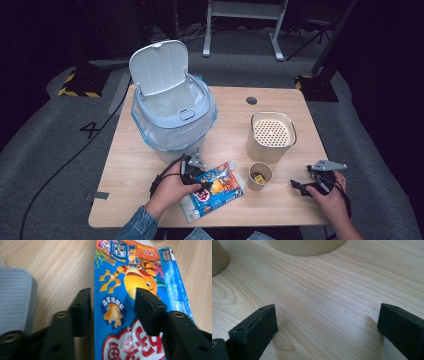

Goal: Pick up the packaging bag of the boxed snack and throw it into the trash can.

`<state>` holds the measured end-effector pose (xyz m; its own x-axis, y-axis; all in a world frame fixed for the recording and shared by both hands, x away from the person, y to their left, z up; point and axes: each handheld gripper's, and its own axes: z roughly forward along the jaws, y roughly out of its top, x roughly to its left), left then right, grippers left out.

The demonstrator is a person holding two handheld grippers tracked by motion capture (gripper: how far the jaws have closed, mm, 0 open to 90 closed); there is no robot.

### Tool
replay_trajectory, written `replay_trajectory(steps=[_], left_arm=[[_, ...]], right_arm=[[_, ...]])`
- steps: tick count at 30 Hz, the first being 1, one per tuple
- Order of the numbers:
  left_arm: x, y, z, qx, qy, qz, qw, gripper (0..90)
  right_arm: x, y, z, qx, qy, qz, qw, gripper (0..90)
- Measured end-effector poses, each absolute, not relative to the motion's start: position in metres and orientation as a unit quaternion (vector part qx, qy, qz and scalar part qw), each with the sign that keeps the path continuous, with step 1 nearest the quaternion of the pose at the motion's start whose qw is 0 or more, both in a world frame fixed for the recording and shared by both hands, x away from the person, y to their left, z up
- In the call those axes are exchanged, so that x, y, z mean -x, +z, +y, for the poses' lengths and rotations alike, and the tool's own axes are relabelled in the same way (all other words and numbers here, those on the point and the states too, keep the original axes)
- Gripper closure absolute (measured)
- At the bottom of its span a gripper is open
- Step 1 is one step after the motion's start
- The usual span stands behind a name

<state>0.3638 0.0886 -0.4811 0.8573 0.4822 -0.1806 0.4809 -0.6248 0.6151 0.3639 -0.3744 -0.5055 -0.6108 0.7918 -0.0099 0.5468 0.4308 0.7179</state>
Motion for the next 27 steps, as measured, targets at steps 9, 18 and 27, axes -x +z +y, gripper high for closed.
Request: replay_trajectory(steps=[9, 18, 27], left_arm=[[-0.362, -0.466, 0.096, -0.891, 0.005, 0.255, 0.377, 89.1], [-0.354, -0.44, 0.109, -0.873, 0.015, 0.243, 0.423, 89.3], [-0.348, -0.408, 0.131, -0.841, 0.046, 0.246, 0.479, 89.4]], right_arm=[[-0.364, -0.505, -0.374, -0.404, 0.348, 0.827, 0.176, 3.0], [-0.364, -0.505, -0.374, -0.404, 0.348, 0.827, 0.176, 3.0], [-0.364, -0.505, -0.374, -0.405, 0.348, 0.827, 0.176, 3.0]])
